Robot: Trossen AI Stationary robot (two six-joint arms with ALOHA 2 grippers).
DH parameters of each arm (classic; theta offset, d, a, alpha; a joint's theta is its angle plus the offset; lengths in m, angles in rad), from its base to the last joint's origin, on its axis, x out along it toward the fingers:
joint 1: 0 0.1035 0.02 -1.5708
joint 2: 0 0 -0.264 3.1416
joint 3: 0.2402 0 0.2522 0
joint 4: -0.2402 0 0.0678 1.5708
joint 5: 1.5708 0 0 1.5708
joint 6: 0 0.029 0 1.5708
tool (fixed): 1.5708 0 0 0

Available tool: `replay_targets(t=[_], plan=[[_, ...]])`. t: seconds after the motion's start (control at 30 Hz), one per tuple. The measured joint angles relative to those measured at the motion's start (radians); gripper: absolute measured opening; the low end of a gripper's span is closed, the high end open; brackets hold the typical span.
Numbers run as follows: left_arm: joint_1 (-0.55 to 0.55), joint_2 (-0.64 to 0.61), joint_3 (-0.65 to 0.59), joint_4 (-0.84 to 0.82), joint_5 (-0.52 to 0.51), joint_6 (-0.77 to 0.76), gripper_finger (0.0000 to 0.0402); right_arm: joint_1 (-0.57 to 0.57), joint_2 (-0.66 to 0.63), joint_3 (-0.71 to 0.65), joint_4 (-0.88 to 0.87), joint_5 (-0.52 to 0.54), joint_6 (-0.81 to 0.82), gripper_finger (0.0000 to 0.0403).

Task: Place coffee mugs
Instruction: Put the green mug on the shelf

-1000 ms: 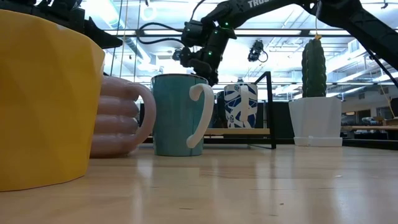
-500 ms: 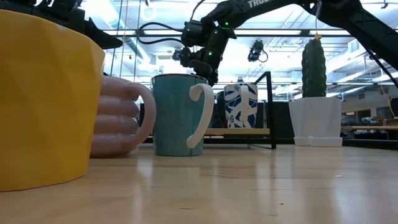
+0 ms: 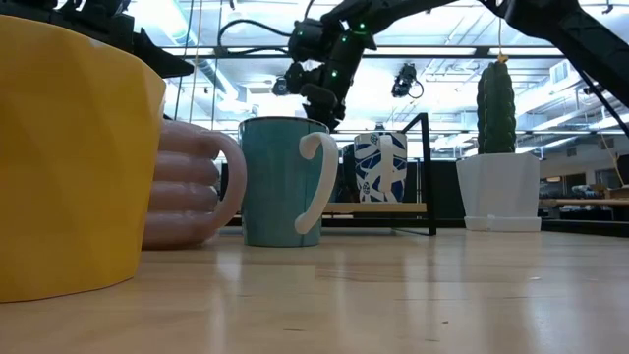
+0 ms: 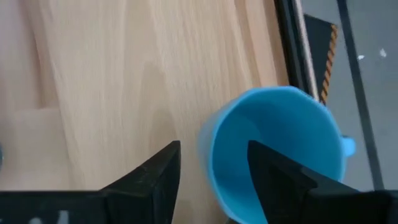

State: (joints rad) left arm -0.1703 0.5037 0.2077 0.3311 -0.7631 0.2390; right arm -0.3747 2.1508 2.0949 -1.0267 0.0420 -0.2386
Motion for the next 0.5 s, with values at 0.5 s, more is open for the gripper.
replay_targets(t=[0.5], plan=[[0.0,0.0,0.0,-0.002,0.0,0.0,0.0141,0.183,-0.032,0.0,0.002,-0.009,0.001,0.0192]])
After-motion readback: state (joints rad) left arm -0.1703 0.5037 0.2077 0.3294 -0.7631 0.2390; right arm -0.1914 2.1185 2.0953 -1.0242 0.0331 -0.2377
